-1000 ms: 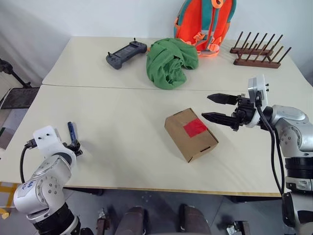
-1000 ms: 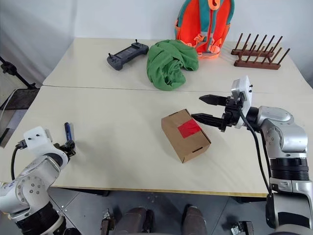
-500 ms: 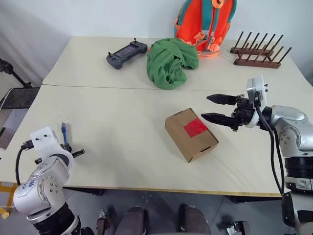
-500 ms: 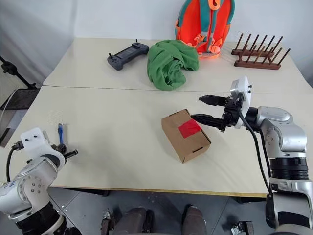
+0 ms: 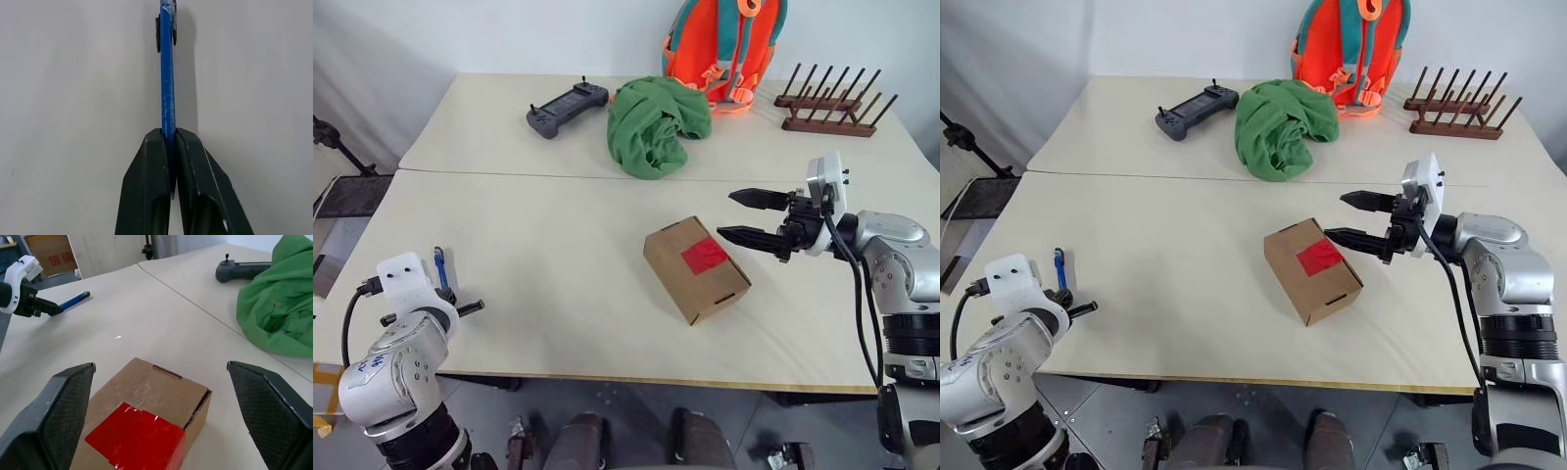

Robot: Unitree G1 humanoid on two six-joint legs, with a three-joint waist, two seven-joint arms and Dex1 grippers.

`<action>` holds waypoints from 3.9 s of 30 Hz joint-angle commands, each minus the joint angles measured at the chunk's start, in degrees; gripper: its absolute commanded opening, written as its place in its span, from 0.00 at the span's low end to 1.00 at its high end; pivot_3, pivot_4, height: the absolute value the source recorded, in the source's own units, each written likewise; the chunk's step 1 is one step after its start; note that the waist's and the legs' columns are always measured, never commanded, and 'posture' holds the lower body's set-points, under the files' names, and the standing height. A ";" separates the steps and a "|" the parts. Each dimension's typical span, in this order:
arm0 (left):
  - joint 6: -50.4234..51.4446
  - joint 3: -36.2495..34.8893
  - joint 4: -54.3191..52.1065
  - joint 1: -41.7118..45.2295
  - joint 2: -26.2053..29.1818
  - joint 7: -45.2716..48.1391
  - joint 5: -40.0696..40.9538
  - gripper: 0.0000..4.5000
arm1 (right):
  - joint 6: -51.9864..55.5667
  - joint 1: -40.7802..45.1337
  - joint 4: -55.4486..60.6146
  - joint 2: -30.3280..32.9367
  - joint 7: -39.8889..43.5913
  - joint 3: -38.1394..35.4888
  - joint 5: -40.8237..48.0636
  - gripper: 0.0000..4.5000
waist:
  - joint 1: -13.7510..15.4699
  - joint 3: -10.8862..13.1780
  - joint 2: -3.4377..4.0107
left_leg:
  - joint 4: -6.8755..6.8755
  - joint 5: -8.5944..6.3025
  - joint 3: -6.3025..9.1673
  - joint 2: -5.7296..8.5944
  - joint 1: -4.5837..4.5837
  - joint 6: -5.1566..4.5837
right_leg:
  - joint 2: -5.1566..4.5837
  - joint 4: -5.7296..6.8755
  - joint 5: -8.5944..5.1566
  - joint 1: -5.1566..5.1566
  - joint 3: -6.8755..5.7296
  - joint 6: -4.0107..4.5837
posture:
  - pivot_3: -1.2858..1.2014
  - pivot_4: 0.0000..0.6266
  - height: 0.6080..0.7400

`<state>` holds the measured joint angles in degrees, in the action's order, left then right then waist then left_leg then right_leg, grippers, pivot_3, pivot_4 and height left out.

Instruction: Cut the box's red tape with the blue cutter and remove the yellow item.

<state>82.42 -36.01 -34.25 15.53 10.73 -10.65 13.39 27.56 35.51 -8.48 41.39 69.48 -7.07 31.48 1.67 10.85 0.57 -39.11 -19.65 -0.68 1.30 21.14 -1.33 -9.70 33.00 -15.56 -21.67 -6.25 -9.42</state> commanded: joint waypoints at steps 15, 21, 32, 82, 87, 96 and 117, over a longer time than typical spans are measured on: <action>0.62 0.82 4.50 -1.05 -0.12 4.37 -2.43 0.87 | -0.36 0.97 1.52 0.66 -0.28 -0.73 0.12 1.00 | -0.24 -0.04 0.13 | 0.00 0.09 -0.08 -0.05 -0.12 0.10 | 0.05 0.15 -0.01 -0.01 0.09 0.11 | 0.52 0.24 1.00; 0.90 -0.73 4.96 -2.32 -0.26 5.41 -2.84 0.78 | -0.10 0.76 1.88 0.80 -0.54 -0.69 0.07 1.00 | -0.33 -0.08 0.19 | 0.00 0.09 -0.12 -0.09 -0.15 0.10 | 0.05 0.18 -0.01 -0.02 0.12 0.12 | 0.52 0.24 1.00; 1.16 -0.49 5.80 -2.94 2.51 7.14 -3.85 0.09 | -0.04 1.00 1.77 0.72 -0.88 -0.40 -0.12 1.00 | -0.30 -0.08 0.21 | 0.00 0.08 -0.13 -0.09 -0.12 0.11 | 0.05 0.17 -0.01 -0.06 0.14 0.12 | 0.52 0.24 1.00; -80.09 38.43 22.37 -10.17 41.29 75.24 -7.12 0.09 | 14.75 -3.85 44.52 4.69 -15.34 18.87 -6.56 0.49 | -0.26 0.10 0.12 | 0.06 -0.26 -0.88 -0.15 0.40 -0.05 | 0.13 0.54 -0.03 -1.13 0.21 0.20 | 0.52 0.24 1.00; -85.00 40.01 23.40 -11.58 41.97 74.30 -11.19 0.09 | 13.45 -2.61 46.08 3.45 -14.65 29.19 -11.95 0.10 | -0.34 0.09 0.10 | 0.01 -0.28 -0.97 -0.12 0.36 -0.10 | 0.12 0.54 -0.02 -1.12 0.21 0.19 | 0.52 0.24 1.00; -84.97 40.81 19.57 -15.67 41.26 72.21 -12.31 0.09 | 6.04 1.74 37.44 -2.99 -12.18 40.23 -20.98 0.01 | -0.46 0.05 0.14 | 0.01 -0.29 -1.25 -0.20 0.01 -0.14 | 0.11 0.60 -0.02 -0.97 0.25 0.21 | 0.52 0.24 1.00; -78.77 41.94 14.61 -17.28 41.77 72.57 -11.78 0.09 | -7.92 1.06 25.30 -9.27 -6.49 48.82 -35.25 0.01 | -0.55 -0.10 0.30 | 0.01 -0.51 -1.36 -0.22 -0.07 -0.21 | 0.12 0.73 -0.02 -1.03 0.17 0.21 | 0.52 0.24 1.00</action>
<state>2.79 1.61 -19.92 -0.21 52.56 60.29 2.70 20.35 37.37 17.53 32.57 62.39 40.23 -2.32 1.13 10.75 0.87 -39.11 -20.16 -2.05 1.08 21.06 -1.55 -9.58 33.73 -15.57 -22.70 -6.08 -9.21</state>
